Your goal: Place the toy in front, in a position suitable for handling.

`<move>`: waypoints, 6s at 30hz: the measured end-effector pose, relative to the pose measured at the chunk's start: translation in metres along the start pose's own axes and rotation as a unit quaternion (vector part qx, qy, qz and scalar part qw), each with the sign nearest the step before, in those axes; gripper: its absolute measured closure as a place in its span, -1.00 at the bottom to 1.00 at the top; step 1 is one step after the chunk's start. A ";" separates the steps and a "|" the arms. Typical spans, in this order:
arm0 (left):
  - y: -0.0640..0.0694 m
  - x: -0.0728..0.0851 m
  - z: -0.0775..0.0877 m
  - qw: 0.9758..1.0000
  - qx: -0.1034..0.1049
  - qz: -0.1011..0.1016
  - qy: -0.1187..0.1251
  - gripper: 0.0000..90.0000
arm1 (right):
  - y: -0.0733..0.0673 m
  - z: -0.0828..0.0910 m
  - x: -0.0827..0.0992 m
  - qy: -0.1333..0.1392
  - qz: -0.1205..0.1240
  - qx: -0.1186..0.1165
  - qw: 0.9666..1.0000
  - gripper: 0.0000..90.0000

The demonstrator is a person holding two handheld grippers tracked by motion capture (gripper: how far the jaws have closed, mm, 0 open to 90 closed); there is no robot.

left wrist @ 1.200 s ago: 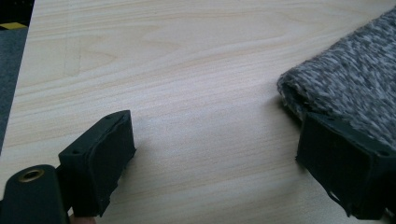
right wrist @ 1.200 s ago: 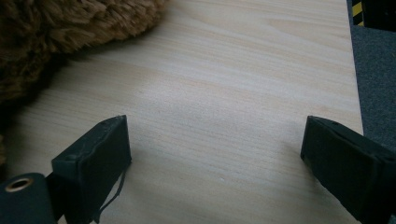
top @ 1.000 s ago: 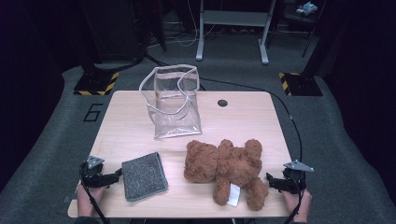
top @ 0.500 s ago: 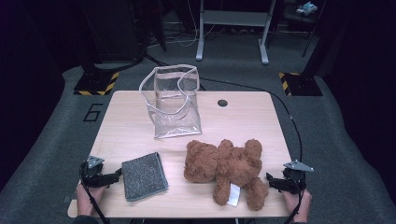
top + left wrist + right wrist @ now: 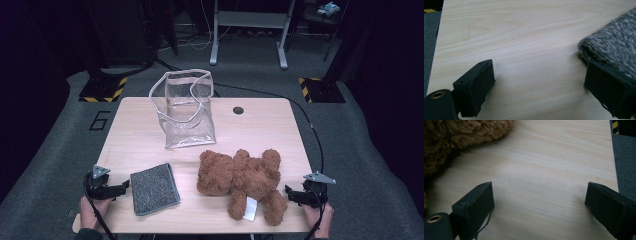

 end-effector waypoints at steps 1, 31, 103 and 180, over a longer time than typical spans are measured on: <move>-0.001 -0.001 0.001 1.000 0.001 0.002 -0.001 -0.85 | 0.000 0.000 0.000 0.000 0.000 0.000 1.000 -0.83; 0.041 -0.098 0.024 0.996 0.073 -0.043 0.021 -0.85 | 0.000 0.000 0.000 0.000 0.000 0.000 1.000 -0.82; 0.085 -0.282 -0.047 0.997 0.073 -0.011 -0.005 0.14 | 0.000 0.000 0.000 0.000 0.001 -0.001 1.000 -0.82; 0.043 -0.285 0.003 0.998 -0.054 0.008 0.043 -0.23 | 0.000 0.000 0.000 0.001 0.000 0.000 1.000 -0.82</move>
Point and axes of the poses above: each handheld gripper's, and its own axes: z roughly backward along the jaws, x roughly out of its underside, y roughly to its right, the point moved 4 cm from there along -z, roughly forward along the jaws, and after that the axes turned 6 degrees about z, right-handed, at the moved point
